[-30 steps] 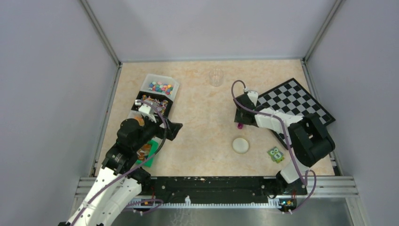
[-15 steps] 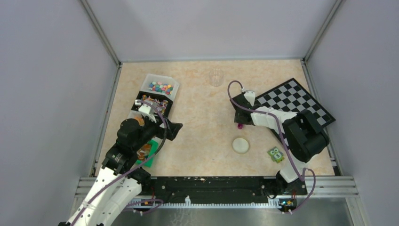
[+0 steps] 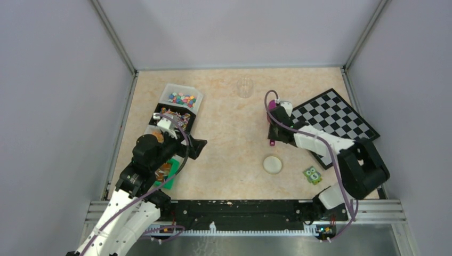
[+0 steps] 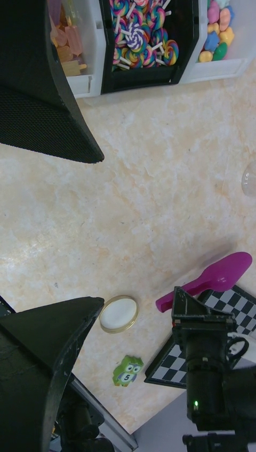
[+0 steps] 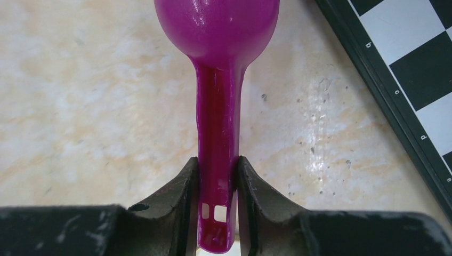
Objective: Pack the candies
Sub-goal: Pick up the spatula from the center of the board.
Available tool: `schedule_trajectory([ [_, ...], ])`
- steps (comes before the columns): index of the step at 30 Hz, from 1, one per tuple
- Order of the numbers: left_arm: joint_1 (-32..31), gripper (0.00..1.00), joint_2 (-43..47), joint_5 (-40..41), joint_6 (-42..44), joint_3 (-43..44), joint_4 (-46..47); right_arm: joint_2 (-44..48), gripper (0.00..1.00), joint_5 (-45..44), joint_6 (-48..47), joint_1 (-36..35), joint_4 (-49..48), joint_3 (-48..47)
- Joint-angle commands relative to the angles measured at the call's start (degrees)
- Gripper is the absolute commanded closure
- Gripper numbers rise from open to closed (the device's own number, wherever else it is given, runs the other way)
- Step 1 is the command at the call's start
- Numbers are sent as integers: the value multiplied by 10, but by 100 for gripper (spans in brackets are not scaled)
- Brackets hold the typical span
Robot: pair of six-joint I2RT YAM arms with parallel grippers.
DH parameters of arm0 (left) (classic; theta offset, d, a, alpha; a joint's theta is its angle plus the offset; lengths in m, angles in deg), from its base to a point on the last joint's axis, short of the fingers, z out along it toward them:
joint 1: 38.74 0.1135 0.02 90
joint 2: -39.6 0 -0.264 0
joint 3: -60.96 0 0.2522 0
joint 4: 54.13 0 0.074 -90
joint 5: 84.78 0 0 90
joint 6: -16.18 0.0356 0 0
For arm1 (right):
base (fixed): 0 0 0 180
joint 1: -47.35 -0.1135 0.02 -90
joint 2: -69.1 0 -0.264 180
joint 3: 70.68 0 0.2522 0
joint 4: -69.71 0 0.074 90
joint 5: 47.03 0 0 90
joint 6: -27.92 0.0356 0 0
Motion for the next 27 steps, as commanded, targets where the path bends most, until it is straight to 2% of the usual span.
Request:
schedule_trajectory([
  [1, 2, 1, 6, -16, 12, -4, 28, 110, 100, 85, -16, -5, -46, 37],
  [7, 2, 1, 13, -39, 30, -17, 47, 215, 100, 248, -8, -5, -98, 93],
  [9, 2, 1, 17, -16, 43, -28, 64, 238, 100, 310, 10, -4, -113, 105],
  [12, 2, 1, 5, 18, 12, -29, 80, 273, 100, 421, 65, -5, -190, 142],
  [16, 2, 1, -36, -31, -76, -16, 124, 311, 100, 537, 178, -5, -354, 211],
  [20, 2, 4, -84, -99, -211, -2, 189, 326, 100, 596, 262, -5, -477, 257],
  [23, 2, 7, -117, -143, -325, -5, 266, 327, 100, 622, 285, -6, -515, 266],
  [27, 2, 11, -149, -161, -445, -32, 380, 326, 100, 642, 290, -13, -533, 269],
])
